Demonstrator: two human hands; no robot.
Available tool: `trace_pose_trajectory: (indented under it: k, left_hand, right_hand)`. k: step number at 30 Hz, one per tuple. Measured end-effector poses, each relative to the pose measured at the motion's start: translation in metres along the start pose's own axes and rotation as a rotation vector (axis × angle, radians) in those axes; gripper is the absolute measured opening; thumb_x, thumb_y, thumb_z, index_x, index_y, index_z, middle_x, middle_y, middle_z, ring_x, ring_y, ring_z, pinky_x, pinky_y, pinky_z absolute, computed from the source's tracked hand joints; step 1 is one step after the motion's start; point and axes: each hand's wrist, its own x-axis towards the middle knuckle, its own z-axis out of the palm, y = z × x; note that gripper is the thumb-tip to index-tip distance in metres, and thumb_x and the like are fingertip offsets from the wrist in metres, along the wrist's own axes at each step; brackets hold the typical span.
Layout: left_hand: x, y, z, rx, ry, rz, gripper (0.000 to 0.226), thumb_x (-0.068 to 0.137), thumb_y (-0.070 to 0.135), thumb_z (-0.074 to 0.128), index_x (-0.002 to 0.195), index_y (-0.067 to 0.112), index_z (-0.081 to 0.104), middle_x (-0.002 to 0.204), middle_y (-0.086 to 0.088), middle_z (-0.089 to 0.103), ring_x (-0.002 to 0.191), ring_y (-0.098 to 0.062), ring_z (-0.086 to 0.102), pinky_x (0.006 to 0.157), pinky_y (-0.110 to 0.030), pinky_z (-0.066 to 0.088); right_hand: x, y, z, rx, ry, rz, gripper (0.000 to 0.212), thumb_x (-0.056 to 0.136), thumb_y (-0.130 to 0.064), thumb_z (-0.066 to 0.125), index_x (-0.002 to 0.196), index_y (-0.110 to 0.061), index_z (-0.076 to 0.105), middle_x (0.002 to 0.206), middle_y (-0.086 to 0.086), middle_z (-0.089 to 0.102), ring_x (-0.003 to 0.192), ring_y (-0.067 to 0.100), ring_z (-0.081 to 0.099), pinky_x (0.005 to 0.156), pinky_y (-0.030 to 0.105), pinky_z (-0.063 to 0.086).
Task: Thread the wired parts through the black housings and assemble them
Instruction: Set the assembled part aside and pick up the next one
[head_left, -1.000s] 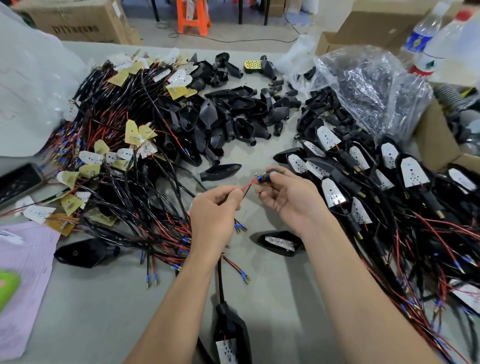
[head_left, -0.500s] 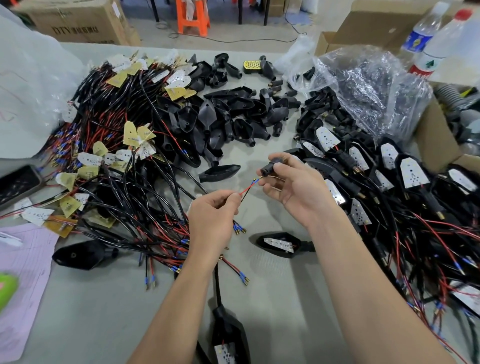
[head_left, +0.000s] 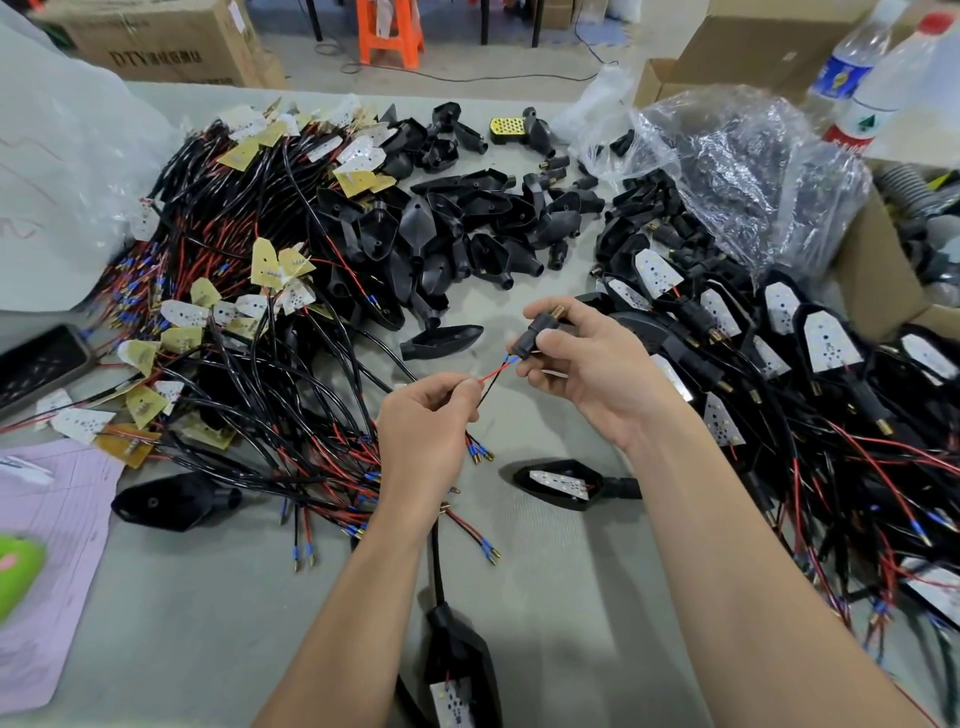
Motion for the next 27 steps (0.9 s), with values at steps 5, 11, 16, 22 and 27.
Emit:
trace_pose_trajectory:
  k: [5, 11, 16, 22, 27]
  left_hand:
    - [-0.004, 0.002, 0.000, 0.027, 0.003, 0.022, 0.020, 0.089, 0.030, 0.071, 0.074, 0.043, 0.077, 0.064, 0.009, 0.071, 0.052, -0.004, 0.053, 0.048, -0.017, 0.042]
    - [-0.013, 0.007, 0.003, 0.016, 0.043, 0.059, 0.022, 0.088, 0.030, 0.072, 0.076, 0.048, 0.076, 0.067, 0.012, 0.074, 0.058, 0.002, 0.063, 0.064, -0.021, 0.048]
    - [-0.019, 0.015, 0.012, -0.062, 0.021, 0.085, 0.021, 0.090, 0.020, 0.074, 0.077, 0.036, 0.078, 0.068, 0.009, 0.076, 0.069, -0.003, 0.073, 0.064, -0.011, 0.051]
    - [-0.020, 0.009, 0.014, -0.047, -0.029, 0.049, 0.033, 0.084, 0.032, 0.081, 0.114, 0.037, 0.070, 0.092, 0.021, 0.078, 0.088, 0.001, 0.071, 0.084, -0.023, 0.054]
    - [-0.021, 0.000, 0.004, 0.159, -0.071, 0.009, 0.012, 0.078, 0.040, 0.077, 0.085, 0.049, 0.076, 0.086, 0.031, 0.072, 0.080, 0.011, 0.066, 0.066, -0.006, 0.045]
  right_hand:
    - [-0.002, 0.003, 0.002, -0.037, 0.035, -0.025, 0.028, 0.099, 0.004, 0.049, 0.109, -0.017, 0.066, 0.098, 0.015, 0.074, 0.073, 0.021, 0.067, 0.072, 0.030, 0.054]
    - [-0.009, 0.001, 0.001, 0.056, -0.006, 0.004, 0.027, 0.099, 0.006, 0.047, 0.113, -0.011, 0.063, 0.099, 0.019, 0.072, 0.072, 0.022, 0.065, 0.070, 0.029, 0.053]
    - [-0.012, 0.003, 0.006, -0.013, -0.047, 0.014, 0.025, 0.098, 0.007, 0.049, 0.111, -0.011, 0.061, 0.093, 0.015, 0.074, 0.070, 0.019, 0.064, 0.069, 0.027, 0.053]
    - [-0.009, 0.011, 0.011, 0.100, 0.026, 0.019, 0.018, 0.097, 0.007, 0.050, 0.103, -0.008, 0.058, 0.097, 0.017, 0.073, 0.068, 0.017, 0.065, 0.066, 0.026, 0.052]
    - [-0.007, 0.006, 0.001, 0.133, 0.095, 0.006, 0.017, 0.099, 0.006, 0.049, 0.109, -0.006, 0.056, 0.091, 0.014, 0.075, 0.066, 0.018, 0.065, 0.062, 0.024, 0.054]
